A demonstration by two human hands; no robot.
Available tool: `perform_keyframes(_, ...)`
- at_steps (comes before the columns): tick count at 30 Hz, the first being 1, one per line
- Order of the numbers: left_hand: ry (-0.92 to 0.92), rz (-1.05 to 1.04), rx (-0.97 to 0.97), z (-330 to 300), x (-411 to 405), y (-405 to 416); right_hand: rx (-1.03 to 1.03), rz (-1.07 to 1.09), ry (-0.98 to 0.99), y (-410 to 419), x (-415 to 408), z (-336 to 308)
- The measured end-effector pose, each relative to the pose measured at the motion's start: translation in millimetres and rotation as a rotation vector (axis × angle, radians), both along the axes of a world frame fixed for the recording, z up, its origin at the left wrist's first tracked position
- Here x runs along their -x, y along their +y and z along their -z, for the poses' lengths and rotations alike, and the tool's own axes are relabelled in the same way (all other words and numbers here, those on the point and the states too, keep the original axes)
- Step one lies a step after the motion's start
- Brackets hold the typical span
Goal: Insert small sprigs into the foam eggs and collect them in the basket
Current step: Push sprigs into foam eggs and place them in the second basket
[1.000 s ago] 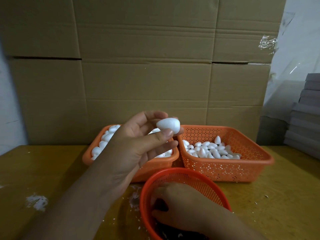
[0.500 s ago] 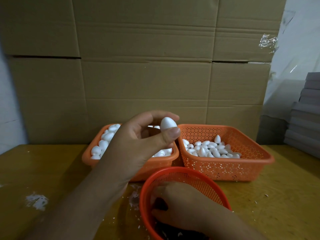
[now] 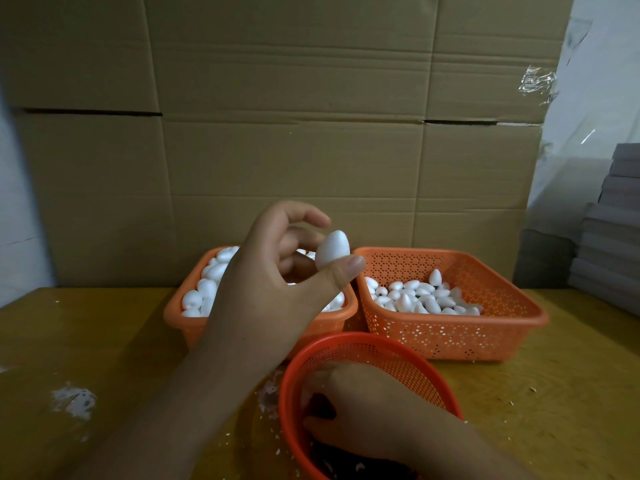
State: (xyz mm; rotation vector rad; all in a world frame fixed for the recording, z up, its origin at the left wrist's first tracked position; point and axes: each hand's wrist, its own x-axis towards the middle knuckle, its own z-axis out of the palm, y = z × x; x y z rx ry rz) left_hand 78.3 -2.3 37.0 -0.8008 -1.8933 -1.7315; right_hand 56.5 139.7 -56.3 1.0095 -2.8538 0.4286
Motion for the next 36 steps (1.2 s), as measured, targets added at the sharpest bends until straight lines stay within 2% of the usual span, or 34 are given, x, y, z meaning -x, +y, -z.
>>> perform_keyframes(11,0.237,-0.254,0.214,5,2,-2,-0.004,0.005,-0.009,0,-2,-2)
perform_keyframes(17,0.165,-0.289,0.163,7,4,-3,-0.049,0.015,-0.029,1,-3,-7)
perform_keyframes(26,0.242,-0.276,0.194,3,5,-7,-0.19,0.077,-0.061,4,-7,-13)
perform_keyframes(36,0.179,-0.337,0.245,7,8,-9,-0.224,0.117,-0.068,4,-9,-16)
